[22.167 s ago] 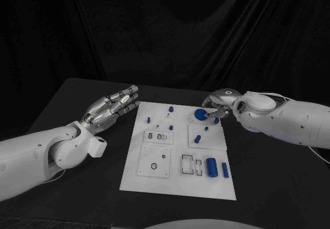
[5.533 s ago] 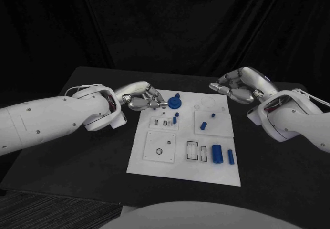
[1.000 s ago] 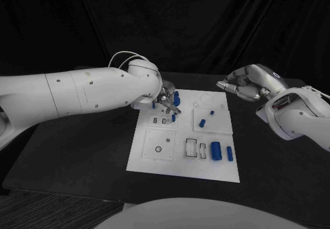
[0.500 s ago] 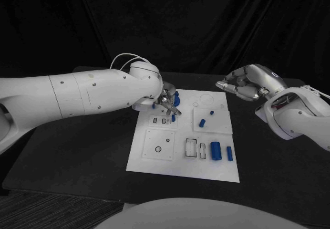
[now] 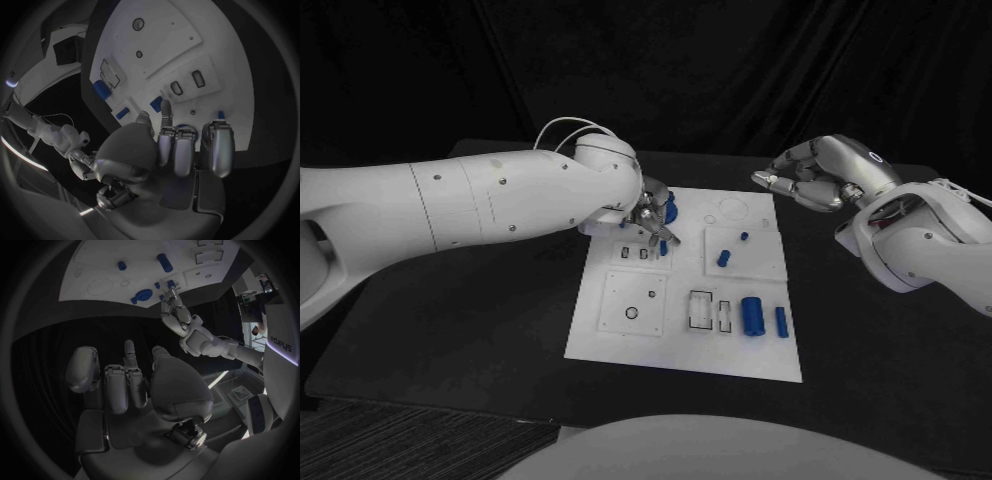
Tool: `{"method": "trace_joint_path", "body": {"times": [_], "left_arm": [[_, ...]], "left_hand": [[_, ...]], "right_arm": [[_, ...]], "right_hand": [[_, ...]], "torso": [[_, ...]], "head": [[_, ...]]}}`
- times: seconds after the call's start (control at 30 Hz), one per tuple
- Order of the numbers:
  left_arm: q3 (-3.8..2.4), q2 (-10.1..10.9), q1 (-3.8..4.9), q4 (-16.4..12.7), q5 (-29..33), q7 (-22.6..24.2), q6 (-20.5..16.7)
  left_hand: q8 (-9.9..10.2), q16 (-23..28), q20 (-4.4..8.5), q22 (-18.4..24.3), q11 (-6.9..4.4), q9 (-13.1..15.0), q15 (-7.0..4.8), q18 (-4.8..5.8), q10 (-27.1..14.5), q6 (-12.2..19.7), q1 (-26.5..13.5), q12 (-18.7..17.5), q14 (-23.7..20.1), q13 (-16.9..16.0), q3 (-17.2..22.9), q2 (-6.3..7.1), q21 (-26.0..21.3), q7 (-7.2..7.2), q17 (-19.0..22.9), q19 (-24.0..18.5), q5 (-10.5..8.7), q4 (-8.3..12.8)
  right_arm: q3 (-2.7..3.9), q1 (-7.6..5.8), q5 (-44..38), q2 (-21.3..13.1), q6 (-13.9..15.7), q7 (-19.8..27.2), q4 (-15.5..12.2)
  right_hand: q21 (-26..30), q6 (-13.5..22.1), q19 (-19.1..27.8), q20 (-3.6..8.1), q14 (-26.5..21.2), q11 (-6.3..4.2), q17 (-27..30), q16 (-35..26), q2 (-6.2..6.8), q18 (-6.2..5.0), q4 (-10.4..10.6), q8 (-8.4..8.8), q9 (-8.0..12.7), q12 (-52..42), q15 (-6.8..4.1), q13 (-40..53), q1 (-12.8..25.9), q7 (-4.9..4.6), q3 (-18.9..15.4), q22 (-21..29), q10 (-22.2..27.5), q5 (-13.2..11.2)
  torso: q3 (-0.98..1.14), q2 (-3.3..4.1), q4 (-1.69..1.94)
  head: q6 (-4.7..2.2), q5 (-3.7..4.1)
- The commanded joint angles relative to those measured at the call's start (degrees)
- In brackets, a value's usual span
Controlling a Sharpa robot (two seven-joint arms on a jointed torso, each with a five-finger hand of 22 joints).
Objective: Assemble the parts on the task board
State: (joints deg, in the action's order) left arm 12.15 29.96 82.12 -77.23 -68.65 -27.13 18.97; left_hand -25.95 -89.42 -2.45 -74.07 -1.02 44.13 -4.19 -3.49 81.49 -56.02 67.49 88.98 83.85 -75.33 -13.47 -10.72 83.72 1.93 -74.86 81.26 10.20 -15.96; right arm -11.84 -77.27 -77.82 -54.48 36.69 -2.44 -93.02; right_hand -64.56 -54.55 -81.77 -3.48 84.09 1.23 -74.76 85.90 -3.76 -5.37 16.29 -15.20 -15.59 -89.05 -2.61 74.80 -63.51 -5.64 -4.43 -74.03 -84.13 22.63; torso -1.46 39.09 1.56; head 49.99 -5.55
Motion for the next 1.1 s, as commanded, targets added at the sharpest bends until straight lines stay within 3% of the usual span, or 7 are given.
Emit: {"method": "trace_joint_path", "body": {"times": [0.03, 0.6, 0.97, 1.1], "left_arm": [[-0.05, -0.23, -0.22, 0.17, -0.03, 0.98, 1.04], [-0.05, -0.48, -1.0, 0.65, -0.03, 1.26, 1.38], [-0.05, -0.69, -1.22, 1.05, -0.03, 1.45, 1.77], [-0.05, -0.77, -1.29, 1.19, -0.03, 1.55, 1.88]], "left_hand": [[0.63, -0.58, 0.31, -5.23, -0.81, 1.09, -0.16, 0.35, 8.51, -0.54, -1.2, 1.02, 6.15, -14.67, 2.92, -0.2, -0.78, 0.02, -15.14, -0.77, -0.22, -0.19], [1.86, -0.58, 0.23, -5.13, -0.74, 1.09, -0.07, 0.3, 8.51, -0.85, -1.31, 1.02, 6.15, -14.67, 3.54, -0.15, -1.03, 0.07, -15.14, -0.96, -0.13, 0.33], [3.16, -0.58, 0.21, -5.21, -0.77, 1.12, -0.09, 0.28, 8.51, -1.51, -0.6, 1.02, 6.15, -14.67, 4.76, 0.04, -1.18, 0.02, -15.14, -0.97, 1.84, 1.33], [3.95, -0.58, 0.25, -5.27, -0.83, 1.01, -0.14, 0.27, 8.51, -2.0, -0.14, 1.02, 6.15, -14.67, 5.55, 0.26, -1.26, -0.06, -15.14, -0.96, 3.42, 1.98]], "right_arm": [[0.05, -0.12, -0.4, 0.03, -0.35, -1.21, 0.03], [0.05, -0.12, -0.4, 0.16, -0.52, -1.44, 0.2], [0.05, -0.12, -0.4, 0.32, -0.76, -1.59, 0.4], [0.05, -0.12, -0.4, 0.35, -0.85, -1.65, 0.45]], "right_hand": [[0.13, 0.26, 0.3, -0.03, 4.84, -0.08, -11.01, 0.22, 0.32, 0.28, 0.28, -0.75, -0.86, -0.95, -0.1, 15.2, -1.54, 0.15, -0.97, -9.25, -5.87, 1.0], [0.13, 0.26, 0.3, -0.03, 4.84, -0.08, -11.01, 0.22, 0.32, 0.28, 0.28, -0.75, -0.86, -0.95, -0.1, 15.2, -1.54, 0.15, -0.97, -9.25, -5.87, 1.0], [0.28, 0.2, 0.34, -0.02, 4.81, -0.1, -10.89, 0.11, 0.31, 0.25, 0.31, -0.84, -0.96, -0.95, -0.12, 15.2, -1.63, 0.18, -1.1, -9.21, -5.87, 1.04], [0.3, 0.19, 0.35, -0.02, 4.81, -0.1, -10.88, 0.1, 0.31, 0.25, 0.31, -0.85, -0.98, -0.95, -0.12, 15.2, -1.65, 0.18, -1.12, -9.2, -5.87, 1.05]], "torso": [[0.03, -0.02, 0.05], [-0.04, -0.08, 0.09], [-0.03, -0.07, 0.09], [-0.04, -0.06, 0.11]], "head": [[0.01, 0.01], [0.01, 0.1], [0.01, 0.01], [0.01, 0.13]]}}
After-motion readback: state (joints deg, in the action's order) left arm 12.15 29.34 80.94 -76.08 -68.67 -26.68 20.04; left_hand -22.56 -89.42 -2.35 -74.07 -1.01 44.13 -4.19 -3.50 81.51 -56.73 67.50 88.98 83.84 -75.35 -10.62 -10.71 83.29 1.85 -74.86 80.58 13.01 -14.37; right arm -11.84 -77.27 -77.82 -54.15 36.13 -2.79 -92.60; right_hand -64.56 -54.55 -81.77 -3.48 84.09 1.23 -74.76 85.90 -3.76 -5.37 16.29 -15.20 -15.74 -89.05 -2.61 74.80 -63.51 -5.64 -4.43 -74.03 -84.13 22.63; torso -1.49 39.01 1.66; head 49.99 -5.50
